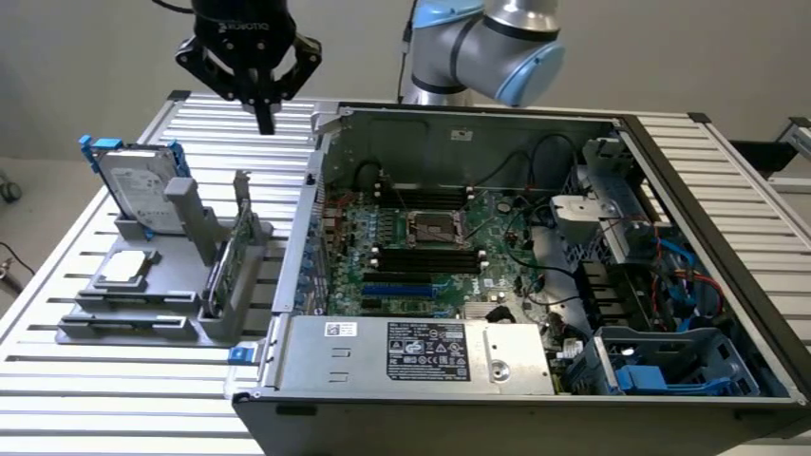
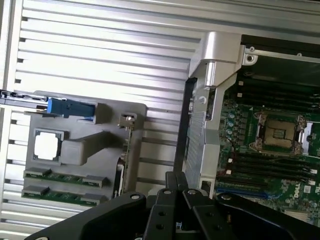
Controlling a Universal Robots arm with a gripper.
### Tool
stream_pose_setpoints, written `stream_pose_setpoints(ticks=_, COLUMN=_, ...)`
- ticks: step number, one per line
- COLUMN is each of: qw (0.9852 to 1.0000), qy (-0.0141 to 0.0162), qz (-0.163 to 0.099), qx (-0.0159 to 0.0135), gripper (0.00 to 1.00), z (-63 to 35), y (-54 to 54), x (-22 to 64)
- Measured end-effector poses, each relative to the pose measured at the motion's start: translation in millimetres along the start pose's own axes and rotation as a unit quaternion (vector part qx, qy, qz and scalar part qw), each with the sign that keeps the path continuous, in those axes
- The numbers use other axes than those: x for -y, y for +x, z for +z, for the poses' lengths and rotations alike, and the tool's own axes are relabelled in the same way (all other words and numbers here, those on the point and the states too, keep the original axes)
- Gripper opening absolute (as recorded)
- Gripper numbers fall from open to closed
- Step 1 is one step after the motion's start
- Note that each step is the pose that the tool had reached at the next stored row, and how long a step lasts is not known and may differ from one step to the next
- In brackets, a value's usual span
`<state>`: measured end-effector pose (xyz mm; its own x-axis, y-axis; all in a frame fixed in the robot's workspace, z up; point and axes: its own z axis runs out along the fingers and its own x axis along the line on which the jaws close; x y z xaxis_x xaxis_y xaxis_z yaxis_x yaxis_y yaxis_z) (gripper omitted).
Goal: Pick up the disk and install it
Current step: 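Reach for the disk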
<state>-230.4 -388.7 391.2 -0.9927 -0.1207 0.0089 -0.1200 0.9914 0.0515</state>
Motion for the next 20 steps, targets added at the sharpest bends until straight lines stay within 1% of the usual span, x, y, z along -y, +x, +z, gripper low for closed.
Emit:
stream_pose_setpoints(ticks=5, qw=1.0, qy=0.0001, qz=0.0, qx=-0.0012, gripper=0.11, z=1.0, y=22.3, x=-4.8)
stream_pose_setpoints(ticks=11, qw=1.0, qy=0.0008, qz=0.0, qx=-0.0029, gripper=0.11, z=2.9, y=48.7, x=-13.8)
stream_pose_setpoints(ticks=15, qw=1.0, qy=0.0022, qz=0.0, qx=-0.0038, gripper=0.11, z=4.4, y=65.9, x=-21.8)
stream_pose_setpoints(ticks=20, qw=1.0, qy=0.005, qz=0.0, qx=-0.0048, gripper=0.11, z=6.4, y=87.5, x=-32.7)
